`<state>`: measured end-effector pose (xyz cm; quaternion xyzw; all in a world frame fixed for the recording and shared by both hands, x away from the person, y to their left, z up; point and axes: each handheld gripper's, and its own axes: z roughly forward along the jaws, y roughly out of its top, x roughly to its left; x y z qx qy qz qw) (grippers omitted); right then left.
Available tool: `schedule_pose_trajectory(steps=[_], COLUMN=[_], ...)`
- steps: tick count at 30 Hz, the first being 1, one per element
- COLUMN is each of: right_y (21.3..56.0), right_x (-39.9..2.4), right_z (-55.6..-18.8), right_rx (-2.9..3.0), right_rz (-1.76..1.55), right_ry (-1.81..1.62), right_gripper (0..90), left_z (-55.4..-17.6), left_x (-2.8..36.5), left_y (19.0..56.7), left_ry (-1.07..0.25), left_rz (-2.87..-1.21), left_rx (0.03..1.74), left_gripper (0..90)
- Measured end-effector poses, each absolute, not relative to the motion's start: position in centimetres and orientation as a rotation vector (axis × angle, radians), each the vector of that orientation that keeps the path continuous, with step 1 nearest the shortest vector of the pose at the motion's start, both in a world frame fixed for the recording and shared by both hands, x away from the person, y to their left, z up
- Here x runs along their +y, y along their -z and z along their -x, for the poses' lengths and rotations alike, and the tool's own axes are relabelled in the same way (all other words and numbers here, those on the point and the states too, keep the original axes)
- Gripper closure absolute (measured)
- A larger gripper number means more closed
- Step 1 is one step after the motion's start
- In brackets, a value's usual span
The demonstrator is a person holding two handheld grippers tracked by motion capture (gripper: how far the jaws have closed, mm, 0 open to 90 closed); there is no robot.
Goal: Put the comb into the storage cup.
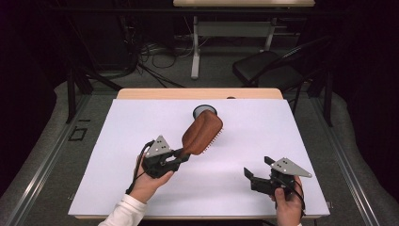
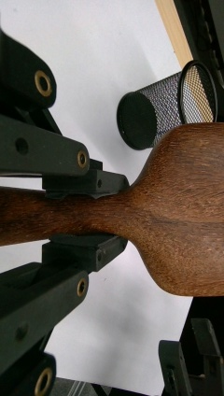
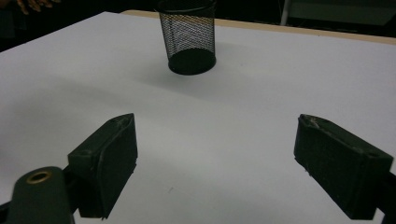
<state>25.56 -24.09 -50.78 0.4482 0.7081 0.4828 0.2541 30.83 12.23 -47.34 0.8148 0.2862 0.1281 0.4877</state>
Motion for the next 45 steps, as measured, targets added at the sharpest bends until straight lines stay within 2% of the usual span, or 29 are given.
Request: schedule_pose_trajectory(steps=[16, 29, 31, 33, 45], right_y=[46.5, 44.6, 44.3, 44.0, 44.0], right_x=[-21.0, -18.6, -18.2, -17.9, -17.4], right_z=[-28.3, -30.4, -30.7, -31.1, -32.1], right_rx=[1.988, 2.028, 2.032, 2.038, 2.049], right_rz=[-1.126, -1.096, -1.099, -1.101, -1.196], right_ry=[-1.371, -1.373, -1.385, -1.393, -1.405], right_gripper=[10.2, 8.5, 6.2, 0.2, 0.0], left_z=[-31.0, -31.2, -31.2, -31.2, -31.3], left_x=[12.8, 13.5, 13.5, 13.6, 13.7], left_y=[47.3, 47.2, 47.2, 47.1, 47.3], left_ry=[-0.316, -0.323, -0.326, -0.326, -0.329], left_rz=[-1.964, -1.938, -1.934, -1.933, -1.919], left_rx=[0.709, 0.73, 0.734, 0.733, 0.739], left_gripper=[72.8, 72.7, 72.7, 72.7, 72.7])
